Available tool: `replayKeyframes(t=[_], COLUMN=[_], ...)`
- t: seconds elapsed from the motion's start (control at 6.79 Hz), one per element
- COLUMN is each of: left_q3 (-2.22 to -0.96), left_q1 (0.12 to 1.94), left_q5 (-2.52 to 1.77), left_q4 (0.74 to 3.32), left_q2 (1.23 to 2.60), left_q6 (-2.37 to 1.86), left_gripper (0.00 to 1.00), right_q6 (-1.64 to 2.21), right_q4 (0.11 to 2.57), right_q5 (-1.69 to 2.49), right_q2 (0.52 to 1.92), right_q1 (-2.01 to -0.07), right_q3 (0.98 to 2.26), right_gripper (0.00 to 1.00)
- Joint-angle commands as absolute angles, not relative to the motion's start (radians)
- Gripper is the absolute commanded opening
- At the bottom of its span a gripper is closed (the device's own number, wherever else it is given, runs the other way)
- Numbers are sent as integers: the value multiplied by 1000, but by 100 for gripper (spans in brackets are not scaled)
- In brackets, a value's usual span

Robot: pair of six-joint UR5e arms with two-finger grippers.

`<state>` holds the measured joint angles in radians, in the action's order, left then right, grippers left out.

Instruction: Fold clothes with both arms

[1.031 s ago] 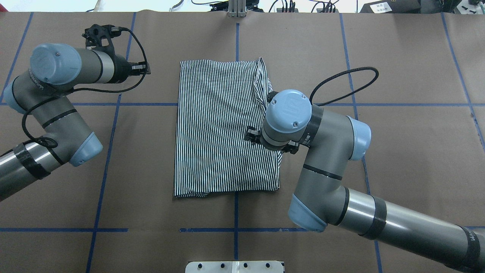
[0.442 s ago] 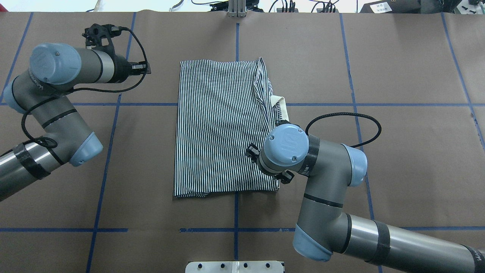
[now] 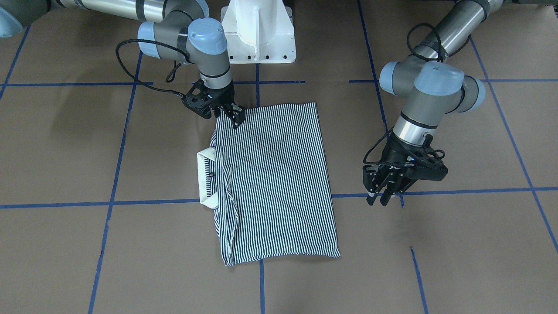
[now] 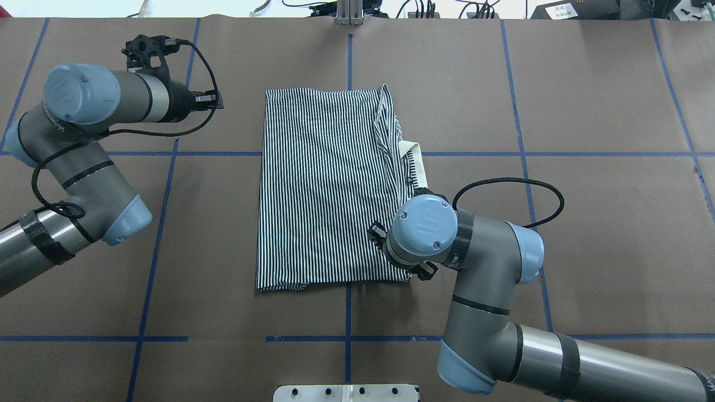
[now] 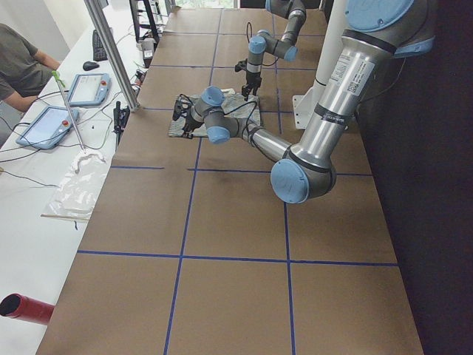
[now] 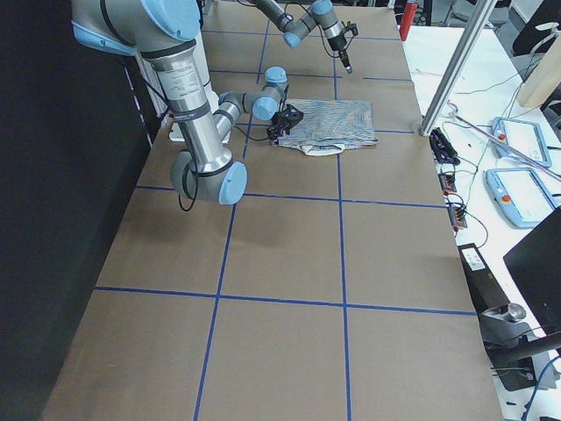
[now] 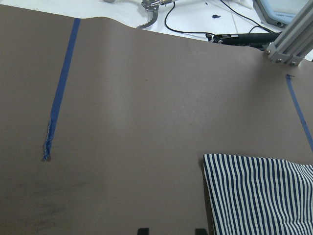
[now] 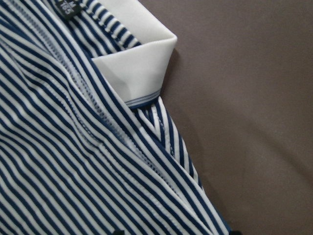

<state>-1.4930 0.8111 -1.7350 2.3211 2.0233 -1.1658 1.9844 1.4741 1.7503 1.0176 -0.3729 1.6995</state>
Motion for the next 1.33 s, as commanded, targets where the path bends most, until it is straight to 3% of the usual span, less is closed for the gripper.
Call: replayKeyframes(t=[0.0,0.15,0.29,0.74,1.18], left_q3=[-1493,-1493,-1493,-1512,-1821], left_q1=[810,810,810,810,676], left_q5=[-1735,-1735,-1735,-1735,-1793], left_q4=[2321,2321,2321,2321,2319], left_q2=[2023,2023,2023,2022,1837], left_q6=[-1166,-1166,-1166,-1186,-1554], left_gripper=[43,43,43,43,44], right_q6=[1983,1983,1979,1977,1979], right_q4=[1474,1474,1471,1474,1476], right_q5=[1750,1750,1756,1763,1763], right_q2=[1025,1025,1022,1020,1055], right_q1=[-370,-368,-368,-368,-373], right_q3=[1704,1706,1706,1754,1822], right_gripper=[55,16,0,0,0])
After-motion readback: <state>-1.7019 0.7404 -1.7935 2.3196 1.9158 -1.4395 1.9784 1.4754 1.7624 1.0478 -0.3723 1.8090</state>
